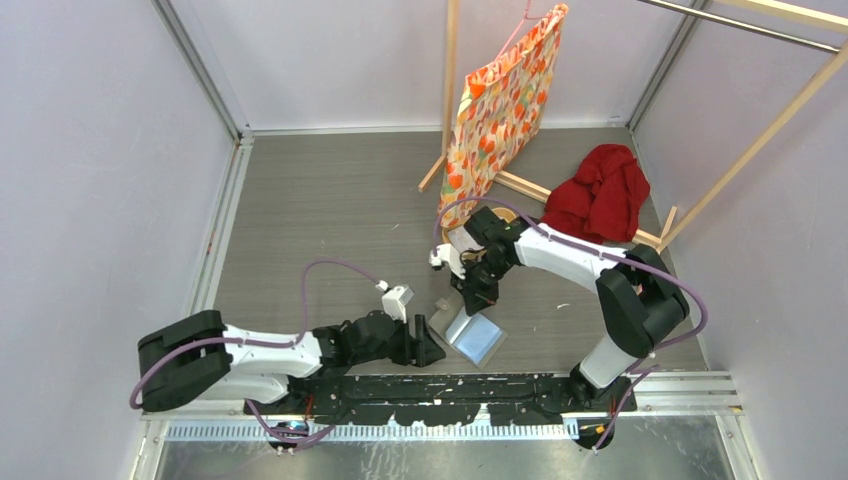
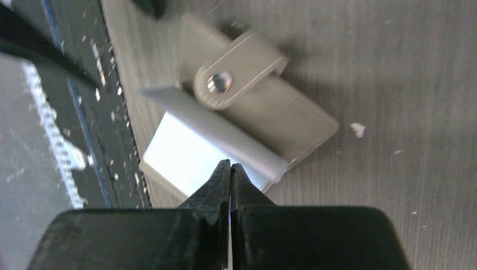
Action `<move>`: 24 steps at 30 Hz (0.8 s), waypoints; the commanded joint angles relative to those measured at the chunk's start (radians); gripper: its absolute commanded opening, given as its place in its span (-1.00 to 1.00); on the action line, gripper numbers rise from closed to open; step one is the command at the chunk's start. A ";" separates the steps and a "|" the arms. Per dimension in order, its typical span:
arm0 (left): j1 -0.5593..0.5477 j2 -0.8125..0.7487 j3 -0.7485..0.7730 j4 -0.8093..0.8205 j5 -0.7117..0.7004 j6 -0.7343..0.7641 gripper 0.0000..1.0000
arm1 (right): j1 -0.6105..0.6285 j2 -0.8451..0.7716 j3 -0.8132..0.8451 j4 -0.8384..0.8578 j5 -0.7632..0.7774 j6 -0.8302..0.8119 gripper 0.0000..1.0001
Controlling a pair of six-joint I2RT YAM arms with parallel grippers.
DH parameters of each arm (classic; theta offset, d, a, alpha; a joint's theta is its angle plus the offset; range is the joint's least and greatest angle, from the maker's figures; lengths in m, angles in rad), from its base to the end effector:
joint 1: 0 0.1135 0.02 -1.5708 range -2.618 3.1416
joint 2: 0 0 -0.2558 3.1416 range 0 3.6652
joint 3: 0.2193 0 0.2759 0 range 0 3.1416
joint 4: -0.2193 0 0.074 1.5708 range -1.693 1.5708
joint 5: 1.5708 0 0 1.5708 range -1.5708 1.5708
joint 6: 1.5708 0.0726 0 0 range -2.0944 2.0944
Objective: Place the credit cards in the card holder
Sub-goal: Turn over the card slot in the card holder.
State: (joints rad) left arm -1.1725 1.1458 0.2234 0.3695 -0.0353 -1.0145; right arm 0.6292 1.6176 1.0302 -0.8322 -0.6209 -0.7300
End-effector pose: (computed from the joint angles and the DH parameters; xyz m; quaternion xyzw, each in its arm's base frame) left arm 0.0992 -0.2292 0.0912 0.0603 0.8711 -0.4257 0.2375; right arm 0.2253 0.2162 0.1382 -0.6147 0.7240 0.3006 0.0872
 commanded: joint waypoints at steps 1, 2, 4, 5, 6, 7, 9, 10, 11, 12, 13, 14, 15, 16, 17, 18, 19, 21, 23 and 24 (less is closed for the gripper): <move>-0.022 0.073 0.025 0.149 -0.119 0.017 0.38 | 0.009 0.017 0.013 0.203 0.069 0.241 -0.97; -0.022 0.086 0.026 0.166 -0.131 0.024 0.39 | 0.010 0.031 0.017 0.217 0.073 0.266 -0.97; -0.021 0.115 0.035 0.195 -0.152 0.044 0.41 | 0.014 0.061 0.033 0.219 0.082 0.289 -0.97; -0.022 0.129 0.042 0.208 -0.164 0.052 0.43 | 0.015 0.075 0.043 0.214 0.095 0.300 -0.97; -0.020 0.147 0.049 0.214 -0.175 0.053 0.45 | 0.016 0.087 0.051 0.214 0.102 0.310 -0.97; -0.021 0.165 0.058 0.223 -0.184 0.051 0.45 | 0.017 0.095 0.056 0.214 0.111 0.318 -0.97; -0.021 0.200 0.075 0.211 -0.218 0.025 0.45 | 0.018 0.102 0.060 0.212 0.127 0.326 -0.97; -0.019 0.216 0.082 0.199 -0.231 0.002 0.44 | 0.019 0.106 0.062 0.211 0.128 0.327 -0.97; -0.017 0.232 0.087 0.189 -0.253 -0.024 0.42 | 0.018 0.109 0.064 0.206 0.128 0.327 -0.97; -0.012 0.248 0.090 0.187 -0.270 -0.044 0.39 | 0.018 0.112 0.067 0.201 0.126 0.327 -0.97; -0.005 0.257 0.092 0.189 -0.277 -0.053 0.37 | 0.018 0.117 0.069 0.197 0.123 0.327 -0.97; 0.000 0.264 0.094 0.188 -0.286 -0.062 0.34 | 0.019 0.118 0.071 0.195 0.122 0.328 -0.97; 0.005 0.268 0.098 0.183 -0.293 -0.069 0.29 | 0.017 0.119 0.071 0.193 0.121 0.327 -0.97; 0.007 0.270 0.099 0.174 -0.301 -0.076 0.26 | 0.018 0.119 0.072 0.193 0.119 0.327 -0.97; 0.011 0.270 0.101 0.164 -0.307 -0.082 0.23 | 0.017 0.119 0.073 0.191 0.118 0.326 -0.97; 0.013 0.269 0.103 0.153 -0.312 -0.085 0.20 | 0.017 0.120 0.072 0.190 0.117 0.324 -0.97; 0.015 0.269 0.103 0.146 -0.318 -0.088 0.15 | 0.018 0.119 0.074 0.188 0.114 0.324 -0.97; 0.023 0.267 0.102 0.138 -0.329 -0.088 0.02 | 0.019 0.118 0.076 0.185 0.110 0.323 -0.97; 0.032 0.267 0.104 0.131 -0.338 -0.079 -0.15 | 0.019 0.115 0.079 0.179 0.102 0.316 -0.97; 0.040 0.268 0.108 0.125 -0.336 -0.070 -0.22 | 0.017 0.111 0.081 0.173 0.096 0.312 -0.97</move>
State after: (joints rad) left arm -1.1534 1.4036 0.3141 0.5392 -0.3122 -1.0985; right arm 0.6441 1.7351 1.0718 -0.6514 -0.5064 -0.4149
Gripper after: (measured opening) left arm 0.443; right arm 0.025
